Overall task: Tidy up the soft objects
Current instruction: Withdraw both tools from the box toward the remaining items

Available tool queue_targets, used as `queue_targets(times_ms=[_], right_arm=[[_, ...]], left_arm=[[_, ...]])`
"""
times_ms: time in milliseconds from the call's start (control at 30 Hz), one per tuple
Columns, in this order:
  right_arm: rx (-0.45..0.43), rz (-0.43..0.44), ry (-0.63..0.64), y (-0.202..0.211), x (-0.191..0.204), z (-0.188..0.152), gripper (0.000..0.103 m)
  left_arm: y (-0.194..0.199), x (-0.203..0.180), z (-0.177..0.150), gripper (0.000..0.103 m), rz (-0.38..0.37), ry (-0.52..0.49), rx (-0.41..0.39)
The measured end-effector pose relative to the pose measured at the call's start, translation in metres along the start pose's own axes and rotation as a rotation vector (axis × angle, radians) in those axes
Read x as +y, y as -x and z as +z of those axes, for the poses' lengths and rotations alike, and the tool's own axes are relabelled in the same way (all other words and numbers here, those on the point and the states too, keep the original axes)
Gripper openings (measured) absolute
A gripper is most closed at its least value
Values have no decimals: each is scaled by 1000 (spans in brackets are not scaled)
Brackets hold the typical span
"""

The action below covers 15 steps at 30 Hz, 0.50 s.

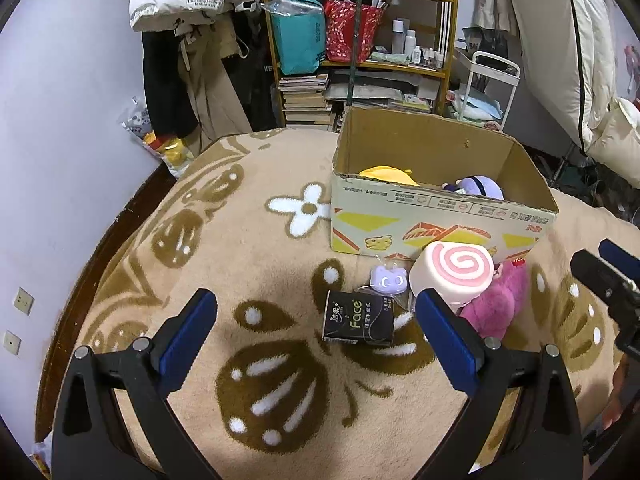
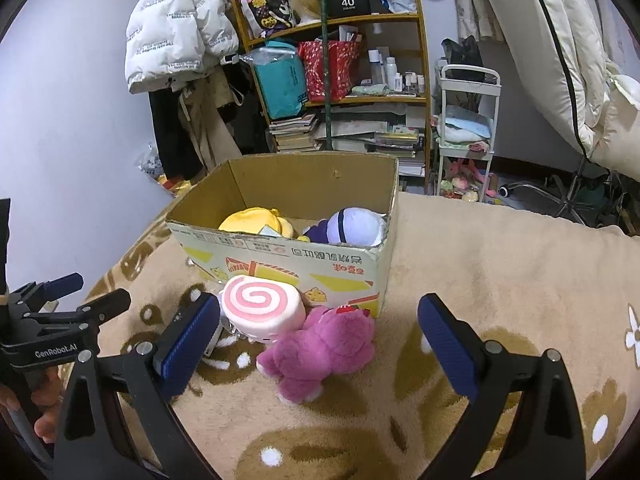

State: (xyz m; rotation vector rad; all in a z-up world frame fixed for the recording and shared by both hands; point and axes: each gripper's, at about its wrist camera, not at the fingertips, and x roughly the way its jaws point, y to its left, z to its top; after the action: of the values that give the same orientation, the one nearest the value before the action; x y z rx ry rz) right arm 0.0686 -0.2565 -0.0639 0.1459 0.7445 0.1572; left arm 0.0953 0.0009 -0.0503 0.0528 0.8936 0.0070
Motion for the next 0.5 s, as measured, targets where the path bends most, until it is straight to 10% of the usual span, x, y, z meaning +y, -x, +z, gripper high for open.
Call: queue_targets(times_ms=[500], right_arm=[[49, -21, -20, -33, -6, 0, 103]], left_arm=[[-48, 3, 2, 99, -19, 38, 152]])
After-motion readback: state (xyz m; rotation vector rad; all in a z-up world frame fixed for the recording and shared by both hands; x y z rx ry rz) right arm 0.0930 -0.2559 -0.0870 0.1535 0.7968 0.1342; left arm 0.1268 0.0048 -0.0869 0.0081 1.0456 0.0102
